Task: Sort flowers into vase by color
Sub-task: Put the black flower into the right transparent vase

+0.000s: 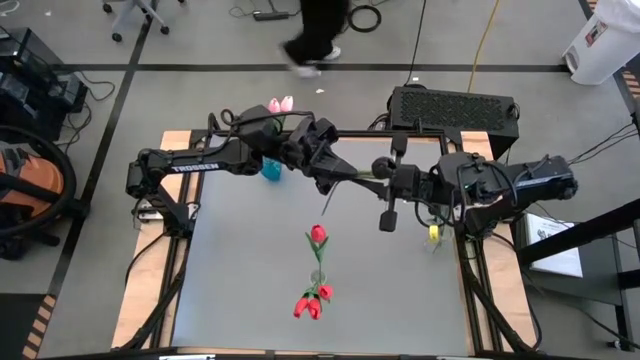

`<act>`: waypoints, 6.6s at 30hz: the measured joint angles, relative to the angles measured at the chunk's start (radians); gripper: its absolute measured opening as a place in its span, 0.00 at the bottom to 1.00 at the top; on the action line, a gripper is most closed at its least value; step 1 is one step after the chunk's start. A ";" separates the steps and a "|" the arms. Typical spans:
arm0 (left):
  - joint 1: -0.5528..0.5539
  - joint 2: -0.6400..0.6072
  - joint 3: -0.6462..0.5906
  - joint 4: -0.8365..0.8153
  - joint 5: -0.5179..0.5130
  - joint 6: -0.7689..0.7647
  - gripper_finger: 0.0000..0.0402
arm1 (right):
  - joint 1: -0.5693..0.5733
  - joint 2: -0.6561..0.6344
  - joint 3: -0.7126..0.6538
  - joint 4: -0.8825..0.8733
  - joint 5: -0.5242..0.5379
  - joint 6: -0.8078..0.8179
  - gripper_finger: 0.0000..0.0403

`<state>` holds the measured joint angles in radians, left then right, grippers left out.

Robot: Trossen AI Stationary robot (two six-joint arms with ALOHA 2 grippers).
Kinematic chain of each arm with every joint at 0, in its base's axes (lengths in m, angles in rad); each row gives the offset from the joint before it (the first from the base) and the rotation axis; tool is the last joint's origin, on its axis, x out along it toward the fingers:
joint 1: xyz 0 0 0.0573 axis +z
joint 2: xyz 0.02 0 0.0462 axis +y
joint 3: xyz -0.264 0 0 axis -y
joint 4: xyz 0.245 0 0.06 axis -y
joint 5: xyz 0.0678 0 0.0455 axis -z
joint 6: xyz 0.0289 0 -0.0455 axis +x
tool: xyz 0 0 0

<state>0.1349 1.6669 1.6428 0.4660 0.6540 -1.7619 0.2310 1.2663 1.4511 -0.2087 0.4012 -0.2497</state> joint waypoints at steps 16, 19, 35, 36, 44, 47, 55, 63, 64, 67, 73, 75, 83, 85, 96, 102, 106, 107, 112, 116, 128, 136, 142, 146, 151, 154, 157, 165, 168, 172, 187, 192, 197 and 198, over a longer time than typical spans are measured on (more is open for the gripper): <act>0.042 -0.016 0.000 0.103 0.008 0.050 0.26 | 0.000 -0.115 0.001 -0.112 0.081 0.015 0.00; 0.060 -0.017 0.000 0.115 0.040 0.061 0.26 | 0.000 -0.146 0.001 -0.157 0.099 0.050 0.00; 0.192 -0.054 -0.001 0.291 0.095 0.156 0.26 | 0.000 -0.334 0.001 -0.290 0.095 0.211 0.00; 0.203 -0.066 -0.001 0.292 0.094 0.162 0.26 | 0.000 -0.345 0.001 -0.290 0.092 0.223 0.00; 0.294 -0.191 -0.001 0.284 0.094 0.257 0.26 | 0.000 -0.431 0.001 -0.296 0.034 0.267 0.00; 0.335 -0.248 -0.001 0.272 0.095 0.295 0.26 | 0.000 -0.468 0.001 -0.319 -0.013 0.276 0.00; 0.437 -0.392 0.000 -0.007 0.098 0.501 0.26 | 0.000 -0.571 0.001 -0.453 -0.069 0.435 0.00; 0.544 -0.529 0.000 -0.543 0.058 0.846 0.26 | 0.000 -0.655 0.001 -0.554 -0.149 0.519 0.00; 0.555 -0.544 0.000 -0.600 0.041 0.883 0.26 | 0.000 -0.666 0.001 -0.554 -0.166 0.529 0.00; 0.579 -0.584 0.000 -0.738 -0.014 0.972 0.26 | 0.000 -0.702 0.001 -0.553 -0.224 0.553 0.00; 0.592 -0.651 0.000 -0.907 -0.168 1.094 0.26 | 0.000 -0.767 0.001 -0.598 -0.303 0.555 0.00; 0.592 -0.675 0.000 -0.942 -0.230 1.123 0.26 | 0.000 -0.789 0.001 -0.673 -0.303 0.555 0.00; 0.592 -0.770 0.000 -1.044 -0.449 1.175 0.26 | 0.000 -0.824 0.001 -0.969 -0.299 0.581 0.00; 0.592 -0.795 0.000 -1.070 -0.488 1.175 0.26 | 0.000 -0.824 0.001 -0.994 -0.297 0.556 0.00; 0.592 -0.881 0.000 -1.248 -0.562 1.168 0.26 | -0.002 -0.824 0.001 -1.052 -0.121 0.391 0.00; 0.592 -0.889 0.000 -1.301 -0.563 1.174 0.26 | -0.003 -0.824 -0.020 -1.069 -0.129 0.449 0.00; 0.592 -0.892 0.000 -1.328 -0.565 1.212 0.26 | -0.010 -0.820 -0.077 -1.004 -0.209 0.464 0.00; 0.592 -0.895 0.000 -1.333 -0.567 1.236 0.26 | -0.012 -0.819 -0.094 -0.995 -0.225 0.451 0.00; 0.592 -0.915 0.000 -1.346 -0.616 1.303 0.26 | -0.018 -0.820 -0.121 -0.998 -0.252 0.439 0.00; 0.592 -0.933 0.000 -1.346 -0.686 1.376 0.26 | -0.018 -0.824 -0.121 -0.951 -0.253 0.439 0.00; 0.592 -0.944 0.000 -1.395 -0.931 1.709 0.26 | -0.018 -0.824 -0.121 -0.815 -0.217 0.499 0.00; 0.592 -0.944 0.000 -1.425 -1.006 1.719 0.26 | -0.018 -0.824 -0.120 -0.797 -0.218 0.499 0.00; 0.592 -0.943 0.000 -1.425 -0.999 1.718 0.26 | -0.018 -0.824 -0.120 -0.804 -0.226 0.499 0.00; 0.592 -0.943 0.000 -1.425 -0.998 1.718 0.26 | -0.018 -0.824 -0.120 -0.818 -0.226 0.517 0.00; 0.592 -0.943 0.000 -1.425 -0.996 1.717 0.26 | -0.018 -0.824 -0.120 -0.842 -0.227 0.489 0.00; 0.592 -0.943 0.000 -1.425 -0.996 1.717 0.26 | -0.018 -0.824 -0.120 -0.878 -0.258 0.456 0.00; 0.592 -0.943 0.000 -1.425 -0.996 1.717 0.26 | -0.018 -0.824 -0.120 -0.884 -0.309 0.454 0.00; 0.592 -0.943 0.000 -1.425 -0.996 1.717 0.26 | -0.018 -0.828 -0.120 -0.865 -0.482 0.407 0.00; 0.592 -0.943 0.000 -1.425 -0.996 1.717 0.26 | -0.018 -0.833 -0.120 -0.883 -0.485 0.346 0.00; 0.592 -0.943 0.000 -1.425 -0.996 1.717 0.26 | -0.018 -0.842 -0.120 -0.917 -0.482 0.255 0.00; 0.592 -0.943 0.000 -1.425 -0.996 1.717 0.26 | -0.005 -0.866 -0.120 -1.001 -0.486 0.126 0.00; 0.592 -0.943 0.000 -1.425 -0.996 1.717 0.26 | 0.007 -0.866 -0.120 -0.998 -0.486 0.125 0.00; 0.592 -0.943 0.000 -1.425 -0.996 1.717 0.26 | 0.007 -0.866 -0.120 -0.988 -0.486 0.152 0.00; 0.592 -0.943 0.000 -1.425 -0.996 1.717 0.26 | 0.007 -0.866 -0.120 -0.984 -0.486 0.155 0.00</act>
<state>0.7273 0.7235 1.6424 -0.9592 -0.3416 -0.0448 0.2382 0.4004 1.3312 -1.1924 -0.0845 -0.0945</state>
